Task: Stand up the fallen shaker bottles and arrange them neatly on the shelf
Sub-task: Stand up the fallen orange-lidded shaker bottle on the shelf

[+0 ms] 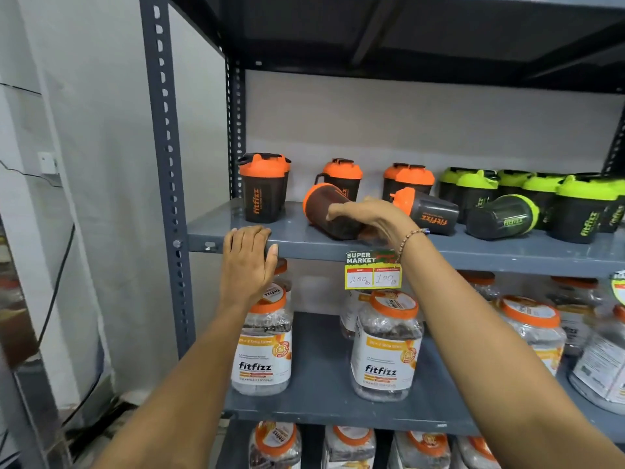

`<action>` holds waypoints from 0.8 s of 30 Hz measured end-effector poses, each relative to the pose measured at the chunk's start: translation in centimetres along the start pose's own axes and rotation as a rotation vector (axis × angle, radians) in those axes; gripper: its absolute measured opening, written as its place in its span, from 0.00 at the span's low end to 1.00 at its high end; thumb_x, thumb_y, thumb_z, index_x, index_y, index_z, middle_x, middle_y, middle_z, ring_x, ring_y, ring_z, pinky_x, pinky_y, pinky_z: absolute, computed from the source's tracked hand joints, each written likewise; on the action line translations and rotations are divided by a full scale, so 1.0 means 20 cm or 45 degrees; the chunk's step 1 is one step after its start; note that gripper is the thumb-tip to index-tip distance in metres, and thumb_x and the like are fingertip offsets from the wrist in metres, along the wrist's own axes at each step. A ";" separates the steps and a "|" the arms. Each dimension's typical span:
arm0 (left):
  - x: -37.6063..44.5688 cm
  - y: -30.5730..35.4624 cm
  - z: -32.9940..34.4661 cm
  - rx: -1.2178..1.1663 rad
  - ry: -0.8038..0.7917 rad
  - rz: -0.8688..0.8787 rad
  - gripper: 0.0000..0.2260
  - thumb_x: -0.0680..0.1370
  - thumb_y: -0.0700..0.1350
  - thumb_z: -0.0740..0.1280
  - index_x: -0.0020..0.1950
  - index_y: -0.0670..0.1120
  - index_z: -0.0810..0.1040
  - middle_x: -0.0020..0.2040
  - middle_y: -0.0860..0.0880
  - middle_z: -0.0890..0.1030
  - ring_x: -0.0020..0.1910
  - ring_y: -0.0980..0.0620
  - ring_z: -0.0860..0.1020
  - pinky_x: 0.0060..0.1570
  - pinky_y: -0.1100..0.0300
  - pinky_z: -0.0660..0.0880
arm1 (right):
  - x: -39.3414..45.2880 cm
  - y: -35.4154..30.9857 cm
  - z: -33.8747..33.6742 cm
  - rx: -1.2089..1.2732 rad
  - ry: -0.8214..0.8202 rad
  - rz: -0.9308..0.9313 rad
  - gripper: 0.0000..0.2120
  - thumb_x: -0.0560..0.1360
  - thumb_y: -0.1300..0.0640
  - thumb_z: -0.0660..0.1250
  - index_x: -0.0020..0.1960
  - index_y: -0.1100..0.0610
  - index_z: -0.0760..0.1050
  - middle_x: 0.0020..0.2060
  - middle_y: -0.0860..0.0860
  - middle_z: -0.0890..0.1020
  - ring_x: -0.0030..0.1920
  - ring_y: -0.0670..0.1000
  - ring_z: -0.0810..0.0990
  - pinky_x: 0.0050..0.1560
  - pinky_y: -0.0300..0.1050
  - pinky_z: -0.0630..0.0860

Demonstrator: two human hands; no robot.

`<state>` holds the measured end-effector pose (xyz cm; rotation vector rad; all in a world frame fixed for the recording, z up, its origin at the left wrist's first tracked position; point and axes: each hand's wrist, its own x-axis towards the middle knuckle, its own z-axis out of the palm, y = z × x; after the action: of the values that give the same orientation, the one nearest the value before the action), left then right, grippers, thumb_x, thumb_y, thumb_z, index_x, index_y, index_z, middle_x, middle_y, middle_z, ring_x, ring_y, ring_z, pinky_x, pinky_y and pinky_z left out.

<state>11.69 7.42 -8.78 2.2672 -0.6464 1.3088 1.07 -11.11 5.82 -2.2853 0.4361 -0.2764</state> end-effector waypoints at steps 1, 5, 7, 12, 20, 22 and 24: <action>0.00 0.00 0.00 0.008 0.004 0.004 0.17 0.79 0.50 0.56 0.60 0.42 0.76 0.57 0.44 0.78 0.58 0.45 0.74 0.67 0.50 0.61 | 0.00 0.00 0.00 0.024 -0.014 0.005 0.23 0.71 0.47 0.68 0.59 0.59 0.68 0.53 0.55 0.71 0.50 0.55 0.73 0.31 0.40 0.68; 0.00 0.00 0.01 0.025 0.031 0.004 0.18 0.79 0.51 0.55 0.60 0.42 0.76 0.56 0.44 0.78 0.58 0.45 0.74 0.67 0.50 0.61 | 0.03 0.05 0.00 0.257 -0.003 -0.022 0.20 0.71 0.44 0.67 0.55 0.57 0.69 0.55 0.55 0.74 0.50 0.54 0.75 0.37 0.42 0.73; 0.00 0.00 0.01 0.024 0.039 -0.003 0.18 0.79 0.50 0.56 0.60 0.41 0.76 0.56 0.43 0.78 0.58 0.45 0.74 0.67 0.50 0.61 | 0.05 0.09 0.00 0.276 0.037 -0.014 0.22 0.71 0.42 0.66 0.55 0.57 0.71 0.55 0.54 0.75 0.50 0.54 0.75 0.40 0.43 0.73; 0.00 0.01 0.00 0.009 0.016 -0.024 0.18 0.79 0.51 0.55 0.61 0.42 0.75 0.57 0.43 0.78 0.59 0.44 0.74 0.68 0.48 0.62 | 0.06 0.14 -0.04 0.334 0.008 0.016 0.23 0.68 0.38 0.62 0.52 0.55 0.76 0.40 0.54 0.79 0.34 0.50 0.73 0.33 0.41 0.67; -0.01 0.02 0.00 0.016 -0.013 -0.038 0.19 0.79 0.52 0.54 0.61 0.42 0.75 0.58 0.43 0.78 0.60 0.44 0.74 0.68 0.49 0.61 | 0.09 0.11 -0.07 -0.100 0.293 -0.209 0.12 0.77 0.58 0.53 0.42 0.59 0.74 0.52 0.62 0.78 0.45 0.59 0.75 0.40 0.47 0.70; -0.01 0.02 -0.01 0.015 -0.026 -0.039 0.20 0.79 0.52 0.53 0.62 0.42 0.75 0.58 0.43 0.77 0.60 0.45 0.74 0.69 0.48 0.61 | 0.08 0.09 -0.07 -0.209 0.388 -0.314 0.12 0.78 0.59 0.55 0.50 0.61 0.76 0.53 0.61 0.79 0.53 0.60 0.76 0.47 0.48 0.72; -0.01 0.01 -0.01 0.015 -0.038 -0.038 0.20 0.79 0.52 0.53 0.62 0.42 0.74 0.59 0.43 0.77 0.61 0.45 0.73 0.69 0.49 0.61 | 0.08 0.06 -0.07 -0.307 0.332 -0.335 0.14 0.79 0.49 0.59 0.49 0.60 0.75 0.48 0.58 0.78 0.50 0.58 0.75 0.42 0.46 0.70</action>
<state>11.37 7.29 -8.80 2.3007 -0.6147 1.2702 1.84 -13.56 6.00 -2.5554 0.3108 -0.6929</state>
